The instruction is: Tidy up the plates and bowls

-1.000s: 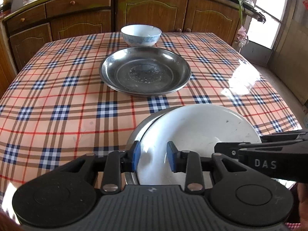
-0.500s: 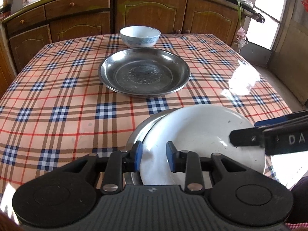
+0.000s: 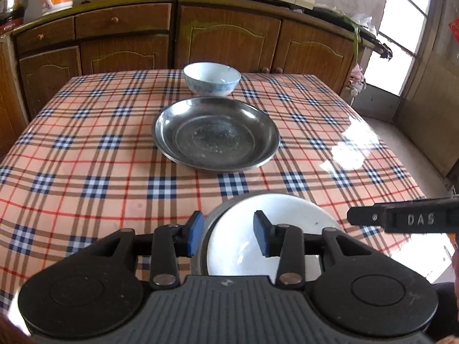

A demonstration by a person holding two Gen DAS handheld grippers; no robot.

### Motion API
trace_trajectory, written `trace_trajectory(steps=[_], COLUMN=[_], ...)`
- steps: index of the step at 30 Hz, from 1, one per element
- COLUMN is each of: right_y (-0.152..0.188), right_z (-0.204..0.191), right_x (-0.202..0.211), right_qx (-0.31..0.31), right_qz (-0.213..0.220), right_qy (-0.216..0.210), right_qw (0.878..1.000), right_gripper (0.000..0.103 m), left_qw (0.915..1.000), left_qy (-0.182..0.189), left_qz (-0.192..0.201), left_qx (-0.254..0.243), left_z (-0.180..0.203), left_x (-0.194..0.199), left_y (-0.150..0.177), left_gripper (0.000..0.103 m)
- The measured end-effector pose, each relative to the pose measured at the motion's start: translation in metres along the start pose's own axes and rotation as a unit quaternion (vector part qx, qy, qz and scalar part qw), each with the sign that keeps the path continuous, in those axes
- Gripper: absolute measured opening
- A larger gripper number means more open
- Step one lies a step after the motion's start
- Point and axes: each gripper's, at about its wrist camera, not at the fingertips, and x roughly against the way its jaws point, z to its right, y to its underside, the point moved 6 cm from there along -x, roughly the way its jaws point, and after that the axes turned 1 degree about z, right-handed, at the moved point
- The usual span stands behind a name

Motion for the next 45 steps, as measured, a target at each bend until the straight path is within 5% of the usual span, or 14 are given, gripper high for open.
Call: trace_trajectory(steps=[25,45], right_y=[-0.078,-0.134], right_z=[-0.055,-0.074], right_x=[0.031,0.0], right_qx=[0.038,0.055], right_qz=[0.078,0.092], right_qy=[-0.04,-0.037], right_qw=[0.995,0.993], right_gripper=[0.054,0.054], left_qw=[0.9988,0.9976], left_qy=[-0.032,-0.052], left_qz=[0.037,0.043], left_qx=[-0.007,-0.013], left_z=[-0.016,-0.039], left_x=[0.02,-0.008], left_y=[-0.077,-0.119], left_gripper=[0.048,0.051])
